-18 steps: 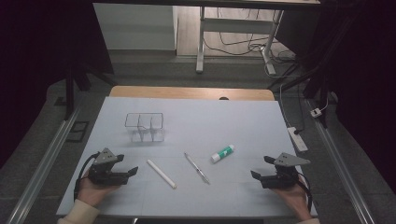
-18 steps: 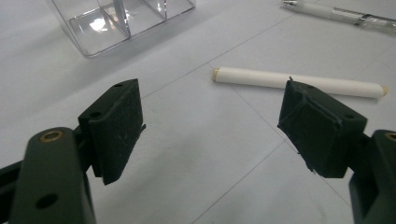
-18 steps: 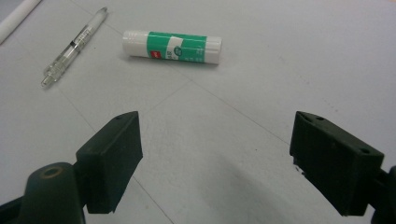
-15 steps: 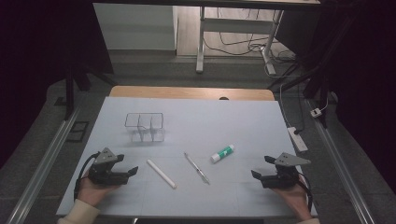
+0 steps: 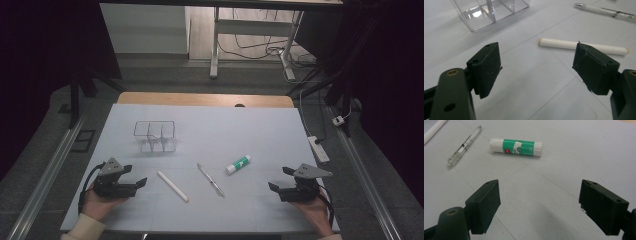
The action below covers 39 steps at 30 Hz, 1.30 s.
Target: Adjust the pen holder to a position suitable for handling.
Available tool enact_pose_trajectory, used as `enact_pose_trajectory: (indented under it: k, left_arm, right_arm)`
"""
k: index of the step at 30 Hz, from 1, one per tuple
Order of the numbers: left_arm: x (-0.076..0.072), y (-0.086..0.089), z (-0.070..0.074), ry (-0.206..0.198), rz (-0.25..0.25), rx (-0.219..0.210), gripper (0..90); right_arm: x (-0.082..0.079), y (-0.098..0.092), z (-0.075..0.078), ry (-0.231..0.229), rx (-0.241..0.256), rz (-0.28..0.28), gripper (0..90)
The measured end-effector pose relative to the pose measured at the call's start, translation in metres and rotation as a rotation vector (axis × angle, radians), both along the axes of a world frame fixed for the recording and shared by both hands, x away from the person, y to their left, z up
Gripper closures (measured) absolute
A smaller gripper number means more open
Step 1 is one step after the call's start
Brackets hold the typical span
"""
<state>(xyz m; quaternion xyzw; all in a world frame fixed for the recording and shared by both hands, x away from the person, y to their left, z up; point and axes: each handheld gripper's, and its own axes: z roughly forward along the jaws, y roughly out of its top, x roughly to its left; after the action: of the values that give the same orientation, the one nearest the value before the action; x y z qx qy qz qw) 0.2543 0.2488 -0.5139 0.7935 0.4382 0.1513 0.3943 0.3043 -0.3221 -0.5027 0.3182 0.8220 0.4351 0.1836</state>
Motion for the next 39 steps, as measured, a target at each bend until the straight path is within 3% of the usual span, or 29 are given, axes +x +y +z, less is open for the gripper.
enact_pose_trajectory:
  k: [16,27,39]
  left_arm:
    - [0.007,0.005,0.001,0.027,0.005,-0.013,23.1]
    - [0.023,0.008,0.001,0.042,0.032,-0.002,24.3]
    - [0.041,0.017,0.005,0.025,0.077,0.007,28.6]
  right_arm:
    - [0.001,0.0,0.0,0.003,0.0,-0.006,18.2]
    - [0.002,0.0,-0.002,0.007,-0.004,-0.005,18.6]
    - [0.0,-0.003,-0.001,0.01,-0.001,-0.014,18.9]
